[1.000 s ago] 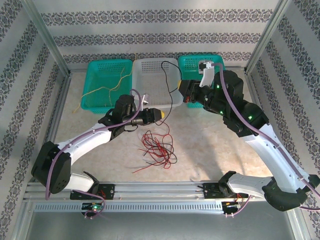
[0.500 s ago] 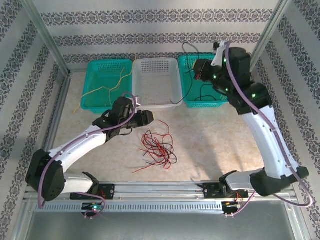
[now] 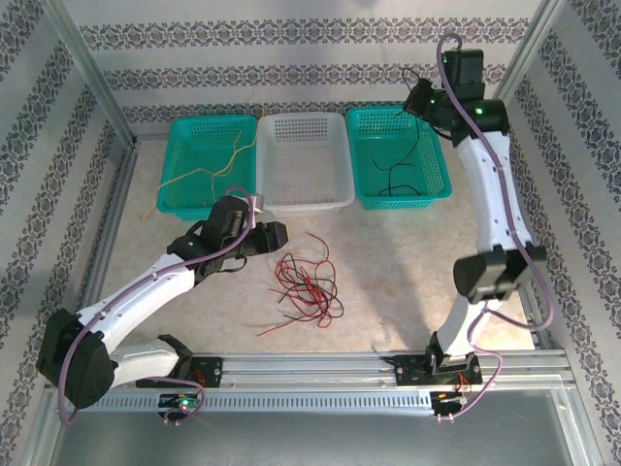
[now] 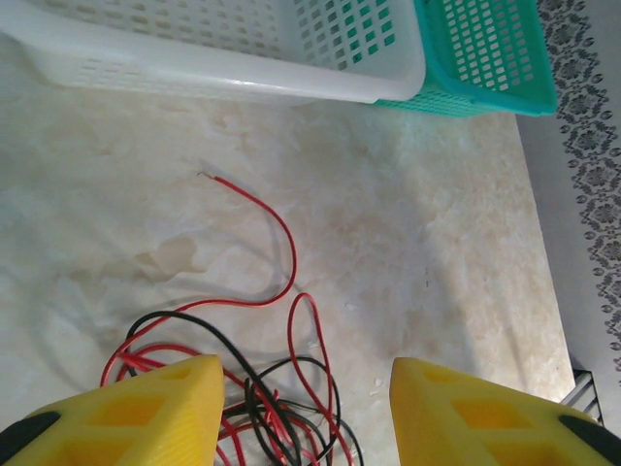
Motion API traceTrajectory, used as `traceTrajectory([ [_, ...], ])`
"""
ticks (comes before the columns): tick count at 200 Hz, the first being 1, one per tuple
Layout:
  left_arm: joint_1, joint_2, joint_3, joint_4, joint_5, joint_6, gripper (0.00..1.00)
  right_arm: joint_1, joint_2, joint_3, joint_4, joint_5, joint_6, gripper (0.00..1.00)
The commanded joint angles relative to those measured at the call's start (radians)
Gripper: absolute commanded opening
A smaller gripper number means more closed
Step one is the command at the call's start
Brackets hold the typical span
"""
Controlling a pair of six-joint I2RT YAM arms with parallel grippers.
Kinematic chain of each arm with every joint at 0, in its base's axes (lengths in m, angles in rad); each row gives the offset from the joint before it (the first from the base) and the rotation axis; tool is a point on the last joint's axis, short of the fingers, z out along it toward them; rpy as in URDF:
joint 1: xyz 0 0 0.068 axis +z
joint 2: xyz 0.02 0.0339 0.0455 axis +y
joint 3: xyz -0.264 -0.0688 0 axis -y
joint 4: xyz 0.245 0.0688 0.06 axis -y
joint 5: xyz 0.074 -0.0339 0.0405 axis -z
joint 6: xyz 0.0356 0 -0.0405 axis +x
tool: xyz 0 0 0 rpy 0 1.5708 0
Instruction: Untangle the cables
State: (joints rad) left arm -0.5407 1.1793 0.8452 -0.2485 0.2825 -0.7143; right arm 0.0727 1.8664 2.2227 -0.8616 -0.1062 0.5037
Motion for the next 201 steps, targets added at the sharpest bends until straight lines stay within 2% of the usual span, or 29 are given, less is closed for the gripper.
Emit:
traceTrajectory([
  [1, 0.017, -0.030, -0.012, -0.053, -0.017, 0.009, 0.48, -0.016, 0.104, 0.146, -0.145, -0.019, -0.023, 0.29],
  [11, 0.018, -0.036, -0.017, -0.057, -0.016, 0.009, 0.48, -0.014, 0.128, 0.169, -0.168, -0.017, -0.025, 0.41],
  [15, 0.019, -0.038, -0.019, -0.059, -0.017, 0.009, 0.48, -0.013, 0.129, 0.167, -0.167, -0.017, -0.025, 0.42],
  [65, 0.020, -0.022, -0.028, -0.022, 0.016, -0.007, 0.47, 0.066, -0.002, -0.002, -0.122, 0.015, -0.064, 0.46],
  [85, 0.021, -0.005, -0.036, 0.009, 0.037, -0.027, 0.47, 0.159, -0.159, -0.233, -0.052, 0.043, -0.087, 0.48],
  [105, 0.021, 0.002, -0.053, 0.034, 0.044, -0.048, 0.46, 0.290, -0.364, -0.551, 0.066, 0.074, -0.084, 0.53],
  [146, 0.019, 0.022, -0.083, 0.152, 0.101, -0.092, 0.45, 0.557, -0.689, -1.123, 0.264, 0.020, 0.100, 0.54],
  [173, 0.018, 0.053, -0.088, 0.174, 0.105, -0.116, 0.44, 0.697, -0.748, -1.324, 0.313, 0.027, 0.212, 0.51],
  [201, 0.019, 0.079, -0.090, 0.207, 0.118, -0.141, 0.43, 0.786, -0.695, -1.431, 0.449, -0.027, 0.314, 0.51],
])
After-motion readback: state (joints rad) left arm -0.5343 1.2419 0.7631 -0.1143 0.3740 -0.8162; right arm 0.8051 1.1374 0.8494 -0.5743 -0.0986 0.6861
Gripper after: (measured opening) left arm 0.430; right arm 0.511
